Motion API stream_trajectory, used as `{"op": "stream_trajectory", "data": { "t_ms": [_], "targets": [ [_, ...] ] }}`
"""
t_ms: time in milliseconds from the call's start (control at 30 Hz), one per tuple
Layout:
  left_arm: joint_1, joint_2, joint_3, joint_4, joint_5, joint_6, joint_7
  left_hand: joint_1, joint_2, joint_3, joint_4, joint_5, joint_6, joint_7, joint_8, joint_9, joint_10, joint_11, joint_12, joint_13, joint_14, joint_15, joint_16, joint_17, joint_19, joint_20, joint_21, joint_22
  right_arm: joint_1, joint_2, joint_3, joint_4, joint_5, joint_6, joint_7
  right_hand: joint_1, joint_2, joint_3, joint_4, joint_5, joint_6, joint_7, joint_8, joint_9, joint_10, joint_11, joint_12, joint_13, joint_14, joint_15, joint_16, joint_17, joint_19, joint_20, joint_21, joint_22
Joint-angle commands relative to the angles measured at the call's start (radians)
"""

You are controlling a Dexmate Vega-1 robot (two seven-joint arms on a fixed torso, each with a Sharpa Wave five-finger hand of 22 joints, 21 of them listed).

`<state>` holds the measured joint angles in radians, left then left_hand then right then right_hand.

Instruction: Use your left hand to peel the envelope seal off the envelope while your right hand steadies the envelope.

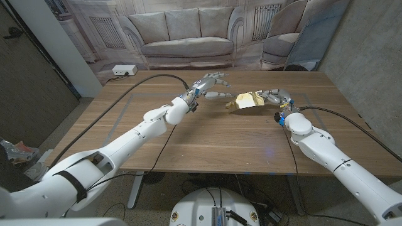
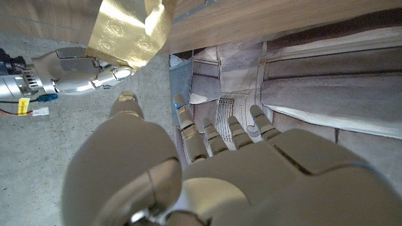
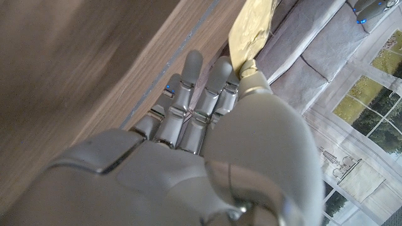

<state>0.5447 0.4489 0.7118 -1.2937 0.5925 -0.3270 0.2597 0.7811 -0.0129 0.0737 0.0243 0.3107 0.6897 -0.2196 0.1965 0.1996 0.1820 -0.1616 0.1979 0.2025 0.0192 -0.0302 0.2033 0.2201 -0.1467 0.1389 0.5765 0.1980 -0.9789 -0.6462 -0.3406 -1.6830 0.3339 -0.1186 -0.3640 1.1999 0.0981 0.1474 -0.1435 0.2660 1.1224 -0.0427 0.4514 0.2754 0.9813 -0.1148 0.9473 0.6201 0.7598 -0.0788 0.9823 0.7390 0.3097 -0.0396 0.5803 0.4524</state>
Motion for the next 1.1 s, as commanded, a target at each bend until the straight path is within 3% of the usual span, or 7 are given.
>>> {"op": "stream_trajectory", "data": {
  "t_ms": [33, 233, 333, 533, 700, 833, 1100],
  "targets": [
    [0.018, 0.024, -0.002, -0.114, 0.105, 0.123, 0.027, 0.118, 0.033, 0.045, -0.059, 0.010, 0.028, -0.001, 0.020, 0.002, 0.015, -0.024, 0.011, 0.002, 0.009, -0.023, 0.004, -0.006, 0.028, -0.010, 0.005, 0.002, -0.008, 0.004, 0.004, -0.005, -0.020, 0.060, 0.030, 0.014, 0.000, -0.003, -0.001, 0.003, 0.017, 0.000, 0.004, 0.011, 0.016, 0.001, 0.008, -0.004, 0.004, -0.144, -0.001, 0.005, -0.006, 0.005, 0.009, 0.002],
    [0.013, 0.016, 0.020, -0.136, 0.227, 0.197, 0.081, 0.231, 0.051, 0.088, -0.126, -0.004, 0.079, -0.003, 0.047, 0.012, 0.050, -0.045, 0.022, 0.000, 0.047, -0.051, 0.013, -0.011, 0.084, -0.031, 0.023, -0.003, -0.022, -0.030, 0.012, -0.074, -0.043, 0.041, 0.034, 0.018, -0.003, 0.000, -0.003, 0.002, 0.025, 0.011, 0.007, 0.011, 0.023, 0.005, 0.015, -0.003, 0.020, -0.142, -0.004, 0.016, -0.013, 0.013, 0.016, 0.003],
    [0.006, 0.001, 0.023, -0.123, 0.248, 0.207, 0.108, 0.249, 0.050, 0.093, -0.138, -0.011, 0.097, -0.004, 0.055, 0.015, 0.059, -0.048, 0.024, 0.000, 0.057, -0.054, 0.015, -0.012, 0.098, -0.035, 0.026, -0.005, -0.028, -0.036, 0.017, -0.082, -0.044, 0.073, 0.052, 0.016, -0.004, -0.001, -0.002, 0.000, 0.026, 0.014, 0.007, 0.011, 0.023, 0.006, 0.019, 0.000, 0.026, -0.141, -0.002, 0.020, -0.013, 0.012, 0.020, 0.004],
    [-0.039, 0.026, 0.083, -0.160, 0.454, 0.259, 0.137, 0.253, 0.029, 0.080, -0.145, -0.022, 0.109, -0.004, 0.060, 0.017, 0.054, -0.047, 0.019, 0.000, 0.063, -0.055, 0.015, -0.014, 0.112, -0.034, 0.027, -0.007, -0.022, -0.038, 0.014, -0.093, -0.054, 0.048, 0.056, 0.018, -0.006, -0.002, -0.002, -0.004, 0.024, 0.010, 0.006, 0.012, 0.022, 0.004, 0.022, 0.003, 0.025, -0.142, -0.002, 0.025, -0.017, 0.010, 0.025, 0.004],
    [-0.062, 0.047, 0.111, -0.191, 0.557, 0.244, 0.131, 0.254, -0.007, 0.057, -0.150, -0.031, 0.045, -0.003, 0.034, 0.015, 0.007, -0.051, 0.002, 0.000, 0.027, -0.057, 0.000, -0.012, 0.104, -0.047, 0.017, -0.009, -0.014, -0.033, 0.013, -0.082, -0.036, 0.034, 0.078, 0.019, -0.005, -0.001, -0.002, -0.006, 0.024, 0.010, 0.006, 0.014, 0.022, 0.003, 0.023, 0.001, 0.023, -0.142, -0.004, 0.028, -0.019, 0.010, 0.029, 0.005],
    [-0.069, 0.066, 0.102, -0.244, 0.554, 0.206, 0.063, 0.247, -0.014, 0.046, -0.145, -0.032, -0.006, -0.003, 0.018, 0.015, -0.027, -0.050, -0.006, 0.001, 0.009, -0.047, -0.004, -0.010, 0.092, -0.047, 0.008, -0.009, 0.001, -0.034, 0.006, -0.069, -0.029, 0.027, 0.100, 0.020, -0.005, -0.002, -0.001, -0.008, 0.024, 0.010, 0.005, 0.013, 0.021, 0.003, 0.024, 0.000, 0.023, -0.143, -0.004, 0.029, -0.022, 0.011, 0.034, 0.005],
    [-0.082, 0.093, 0.095, -0.315, 0.633, 0.166, 0.035, 0.246, -0.014, 0.042, -0.143, -0.030, -0.029, -0.004, 0.015, 0.018, -0.051, -0.051, -0.009, 0.002, -0.015, -0.040, -0.009, -0.009, 0.080, -0.049, 0.001, -0.008, 0.017, -0.025, 0.000, -0.043, 0.000, 0.041, 0.142, 0.020, -0.004, -0.004, 0.000, -0.011, 0.022, 0.014, 0.005, 0.016, 0.020, 0.004, 0.027, 0.000, 0.022, -0.142, -0.003, 0.030, -0.028, 0.011, 0.041, 0.006]
  ]
}}
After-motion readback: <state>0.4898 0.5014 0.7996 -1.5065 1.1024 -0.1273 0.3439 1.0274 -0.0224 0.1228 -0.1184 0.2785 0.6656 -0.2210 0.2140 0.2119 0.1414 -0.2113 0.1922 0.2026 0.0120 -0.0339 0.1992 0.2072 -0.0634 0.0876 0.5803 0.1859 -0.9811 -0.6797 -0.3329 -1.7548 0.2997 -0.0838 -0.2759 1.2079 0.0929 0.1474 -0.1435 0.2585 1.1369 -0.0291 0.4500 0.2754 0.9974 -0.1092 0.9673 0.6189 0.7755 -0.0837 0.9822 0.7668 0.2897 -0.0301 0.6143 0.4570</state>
